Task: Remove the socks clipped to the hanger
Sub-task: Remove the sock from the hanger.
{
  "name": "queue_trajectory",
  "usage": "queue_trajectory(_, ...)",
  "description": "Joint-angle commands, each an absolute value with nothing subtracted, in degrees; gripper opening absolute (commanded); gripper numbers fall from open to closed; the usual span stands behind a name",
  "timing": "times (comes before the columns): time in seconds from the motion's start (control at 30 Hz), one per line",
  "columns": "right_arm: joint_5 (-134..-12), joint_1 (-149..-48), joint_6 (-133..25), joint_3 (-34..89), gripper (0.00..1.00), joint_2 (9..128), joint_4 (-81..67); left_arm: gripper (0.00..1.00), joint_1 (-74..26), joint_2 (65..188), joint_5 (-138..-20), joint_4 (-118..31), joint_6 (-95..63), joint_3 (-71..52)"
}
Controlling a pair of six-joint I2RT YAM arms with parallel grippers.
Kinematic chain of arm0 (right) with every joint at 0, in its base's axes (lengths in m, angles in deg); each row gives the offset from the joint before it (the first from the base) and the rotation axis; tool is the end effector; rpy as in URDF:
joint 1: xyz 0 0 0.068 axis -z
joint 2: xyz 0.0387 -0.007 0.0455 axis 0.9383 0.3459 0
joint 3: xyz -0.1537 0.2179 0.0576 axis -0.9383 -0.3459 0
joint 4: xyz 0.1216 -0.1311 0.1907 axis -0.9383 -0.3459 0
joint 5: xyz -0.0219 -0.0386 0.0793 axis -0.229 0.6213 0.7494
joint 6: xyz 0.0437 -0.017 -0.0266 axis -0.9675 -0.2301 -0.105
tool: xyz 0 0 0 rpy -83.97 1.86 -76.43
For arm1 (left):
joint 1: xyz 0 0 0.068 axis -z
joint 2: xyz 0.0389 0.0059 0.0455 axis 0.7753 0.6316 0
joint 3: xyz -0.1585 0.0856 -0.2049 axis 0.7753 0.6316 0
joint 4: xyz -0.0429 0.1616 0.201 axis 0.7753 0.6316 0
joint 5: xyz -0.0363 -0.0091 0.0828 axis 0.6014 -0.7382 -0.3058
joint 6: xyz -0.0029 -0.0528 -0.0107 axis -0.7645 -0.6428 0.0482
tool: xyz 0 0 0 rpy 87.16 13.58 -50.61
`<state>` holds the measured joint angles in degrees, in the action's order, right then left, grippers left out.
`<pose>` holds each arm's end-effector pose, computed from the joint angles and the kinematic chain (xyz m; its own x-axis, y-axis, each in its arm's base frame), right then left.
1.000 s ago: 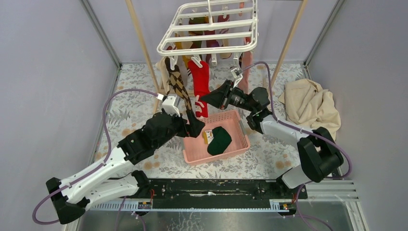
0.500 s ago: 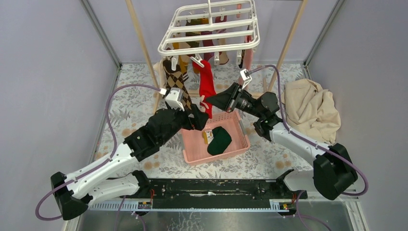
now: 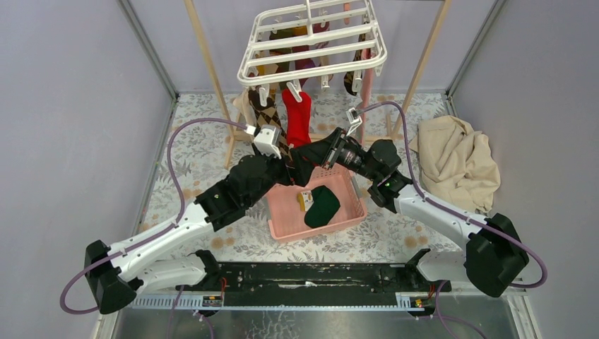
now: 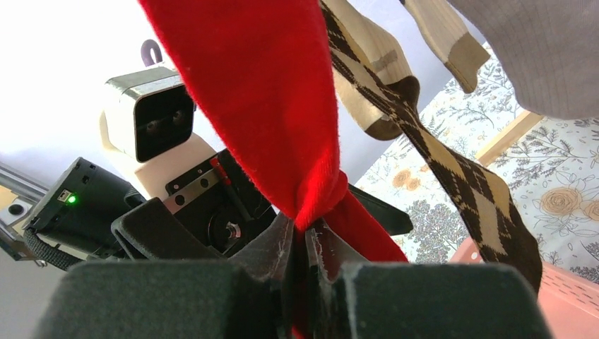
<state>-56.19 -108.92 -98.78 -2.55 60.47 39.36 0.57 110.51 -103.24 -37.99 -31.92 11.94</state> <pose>0.2149 0.1940 0.3379 -0.5460 0.4756 -0.6897 -0.7323 0.1290 0.6686 0.1596 -0.1842 0.3389 -0.3874 -0.2301 -0.8927 0.4531 0.7958 -0.4018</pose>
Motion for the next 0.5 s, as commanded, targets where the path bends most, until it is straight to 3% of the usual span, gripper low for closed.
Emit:
queue_trajectory(0.0,-57.9,-110.5,-97.4,-1.5,0.04,58.5,39.2,0.97,0.7,108.3,-109.8,-44.7,-29.5,11.3)
queue_trajectory(0.07,-58.1,-110.7,-97.0,-1.3,0.04,58.4,38.6,0.87,0.6,107.6,-110.6,-45.2,-28.5,11.5)
queue_trajectory(0.27,-58.7,-111.2,-96.3,-1.2,0.07,58.7,37.7,0.43,-1.7,107.7,-109.9,-41.9,-27.6,8.6)
queue_trajectory(0.47,-58.7,-111.4,-95.8,-0.9,0.13,59.5,37.2,0.21,-5.8,107.2,-106.2,-38.4,-28.0,6.4)
